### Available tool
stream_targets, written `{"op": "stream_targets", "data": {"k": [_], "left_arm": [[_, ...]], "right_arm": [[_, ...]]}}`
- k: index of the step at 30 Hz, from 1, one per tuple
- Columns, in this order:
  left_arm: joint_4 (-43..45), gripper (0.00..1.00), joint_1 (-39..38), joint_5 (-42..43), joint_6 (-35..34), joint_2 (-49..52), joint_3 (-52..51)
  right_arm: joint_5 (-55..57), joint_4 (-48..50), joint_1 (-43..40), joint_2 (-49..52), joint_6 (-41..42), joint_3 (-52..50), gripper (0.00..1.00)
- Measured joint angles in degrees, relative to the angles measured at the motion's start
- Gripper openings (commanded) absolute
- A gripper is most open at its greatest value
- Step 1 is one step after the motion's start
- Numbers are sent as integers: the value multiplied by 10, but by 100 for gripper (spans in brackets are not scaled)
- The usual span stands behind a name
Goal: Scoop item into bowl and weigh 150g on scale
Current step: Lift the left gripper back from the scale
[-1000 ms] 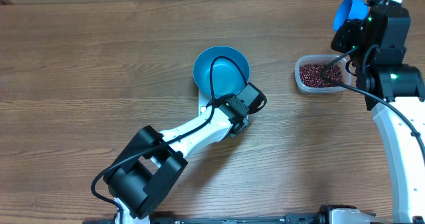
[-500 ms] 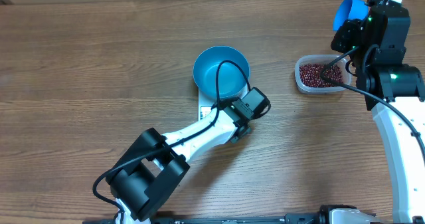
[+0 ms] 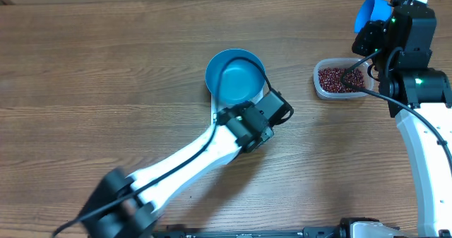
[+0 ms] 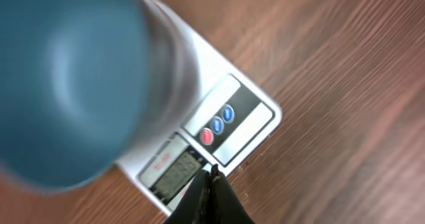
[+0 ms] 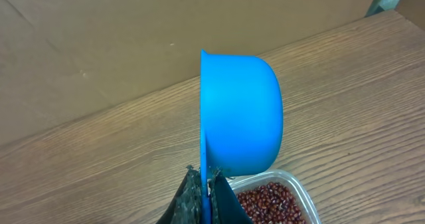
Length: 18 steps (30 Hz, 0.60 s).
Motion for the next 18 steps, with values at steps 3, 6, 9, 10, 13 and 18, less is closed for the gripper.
{"op": "stream_targets", "data": {"k": [3,6,9,10,13,18], "left_arm": [[-11,4,1,3,-30,-47,3],[-27,77,9,5,-71,-96,5],[-42,100,20,6,-103,-125,6],[-46,100,24,6,-113,-133,6],[-52,100,35,7,-138,-149,6],[-70,100,59,12,-162,-157,6]], "right_arm": [[0,0,0,0,0,0,4],[0,0,0,0,0,0,4],[0,0,0,0,0,0,4],[0,0,0,0,0,0,4],[0,0,0,0,0,0,4],[0,0,0,0,0,0,4]]}}
